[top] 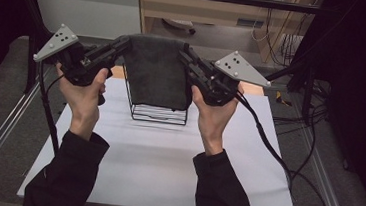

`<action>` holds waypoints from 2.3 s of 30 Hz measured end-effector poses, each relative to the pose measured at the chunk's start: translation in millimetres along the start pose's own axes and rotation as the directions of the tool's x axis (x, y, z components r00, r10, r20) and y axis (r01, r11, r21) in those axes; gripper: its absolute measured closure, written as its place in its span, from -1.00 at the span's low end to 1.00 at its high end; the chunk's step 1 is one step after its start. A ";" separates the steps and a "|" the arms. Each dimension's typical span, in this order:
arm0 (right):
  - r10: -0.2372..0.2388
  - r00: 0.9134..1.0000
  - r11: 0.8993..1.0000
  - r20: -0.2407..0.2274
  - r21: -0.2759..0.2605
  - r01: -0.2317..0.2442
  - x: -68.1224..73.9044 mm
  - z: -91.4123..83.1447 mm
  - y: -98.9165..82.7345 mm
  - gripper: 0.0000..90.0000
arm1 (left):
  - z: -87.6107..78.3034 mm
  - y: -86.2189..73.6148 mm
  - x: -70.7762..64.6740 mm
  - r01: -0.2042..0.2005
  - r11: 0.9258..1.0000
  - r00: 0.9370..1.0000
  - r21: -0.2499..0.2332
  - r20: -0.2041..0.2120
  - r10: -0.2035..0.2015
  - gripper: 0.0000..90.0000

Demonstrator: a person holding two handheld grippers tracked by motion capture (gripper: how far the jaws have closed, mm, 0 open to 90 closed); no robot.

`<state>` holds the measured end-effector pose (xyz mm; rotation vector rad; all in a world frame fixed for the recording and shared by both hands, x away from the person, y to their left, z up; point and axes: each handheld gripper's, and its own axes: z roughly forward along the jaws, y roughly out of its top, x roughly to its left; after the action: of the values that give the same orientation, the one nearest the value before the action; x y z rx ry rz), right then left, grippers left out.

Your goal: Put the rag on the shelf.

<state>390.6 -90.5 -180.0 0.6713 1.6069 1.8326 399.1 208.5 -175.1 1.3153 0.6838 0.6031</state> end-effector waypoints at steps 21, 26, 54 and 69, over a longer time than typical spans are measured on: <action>-0.007 1.000 0.999 0.030 -0.035 0.008 -16.5 33.8 34.4 0.80 | 25.0 35.9 16.9 -0.006 1.000 0.999 -0.022 -0.032 0.005 0.79; -0.005 1.000 0.999 0.021 -0.040 0.006 -21.6 42.7 36.5 0.80 | 30.0 43.6 22.7 -0.006 1.000 0.999 -0.025 -0.044 0.005 0.79; -0.026 0.997 0.998 0.072 -0.055 0.030 -50.3 88.7 56.8 0.80 | 68.8 75.0 52.9 -0.001 1.000 0.998 -0.004 -0.070 0.000 0.79; -0.043 0.995 0.998 0.095 -0.037 0.047 -59.6 100.4 54.2 0.80 | 83.6 72.8 64.3 -0.020 1.000 0.996 0.022 -0.082 0.022 0.79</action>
<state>497.5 -69.4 -111.5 0.6882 1.5090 1.7688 503.1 212.7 -100.4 1.3246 0.7463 0.6719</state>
